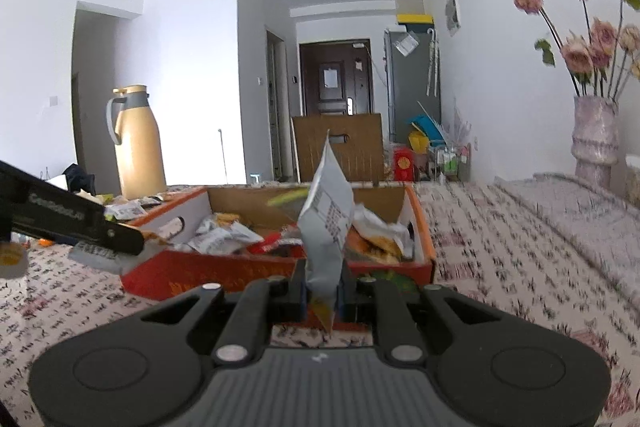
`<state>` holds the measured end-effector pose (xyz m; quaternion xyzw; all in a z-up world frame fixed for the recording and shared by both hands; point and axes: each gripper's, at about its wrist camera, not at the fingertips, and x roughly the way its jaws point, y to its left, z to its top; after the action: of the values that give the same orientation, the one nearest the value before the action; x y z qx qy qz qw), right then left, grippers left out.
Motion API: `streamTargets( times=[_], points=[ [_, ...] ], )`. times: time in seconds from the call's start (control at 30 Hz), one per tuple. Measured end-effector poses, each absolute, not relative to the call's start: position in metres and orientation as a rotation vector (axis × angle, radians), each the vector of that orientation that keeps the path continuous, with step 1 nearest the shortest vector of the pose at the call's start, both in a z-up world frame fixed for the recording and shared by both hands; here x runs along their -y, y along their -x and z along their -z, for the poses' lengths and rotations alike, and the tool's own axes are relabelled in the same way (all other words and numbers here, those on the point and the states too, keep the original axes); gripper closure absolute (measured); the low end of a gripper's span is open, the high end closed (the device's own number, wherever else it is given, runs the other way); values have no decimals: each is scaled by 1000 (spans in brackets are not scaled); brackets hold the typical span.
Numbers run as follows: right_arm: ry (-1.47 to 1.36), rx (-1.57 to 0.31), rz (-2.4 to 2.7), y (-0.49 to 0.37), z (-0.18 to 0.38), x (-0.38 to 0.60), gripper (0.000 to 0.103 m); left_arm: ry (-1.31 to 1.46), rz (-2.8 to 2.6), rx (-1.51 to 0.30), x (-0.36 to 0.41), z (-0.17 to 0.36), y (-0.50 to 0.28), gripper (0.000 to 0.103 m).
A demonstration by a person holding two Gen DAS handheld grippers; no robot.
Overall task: Organize snacks
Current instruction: 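Grasp a white cracker packet with the left tool while the right tool carries its packet over the box, then carry both packets over the box and open both tools to drop them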
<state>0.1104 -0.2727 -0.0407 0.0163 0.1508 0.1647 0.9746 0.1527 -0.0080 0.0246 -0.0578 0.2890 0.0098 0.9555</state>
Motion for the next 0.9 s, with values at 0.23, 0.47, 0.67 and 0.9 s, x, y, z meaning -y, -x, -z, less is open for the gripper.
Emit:
streamTargets(
  times=[0.23,0.47,0.67,0.9],
  points=[
    [-6,-262,-352,-122,16,250,91,127,-13,-531,2,-41,-164,60],
    [1,-251,-371,-147,0,228,91,145,-20,-504,-7,-53,-184,60],
    [8,-265,-374,-172,-3,215,91,161,-32,-497,-13,-55,-207,60],
    [13,-296,-375,-203,4,204,91,177,-46,-500,-16,-48,-234,60]
  ],
)
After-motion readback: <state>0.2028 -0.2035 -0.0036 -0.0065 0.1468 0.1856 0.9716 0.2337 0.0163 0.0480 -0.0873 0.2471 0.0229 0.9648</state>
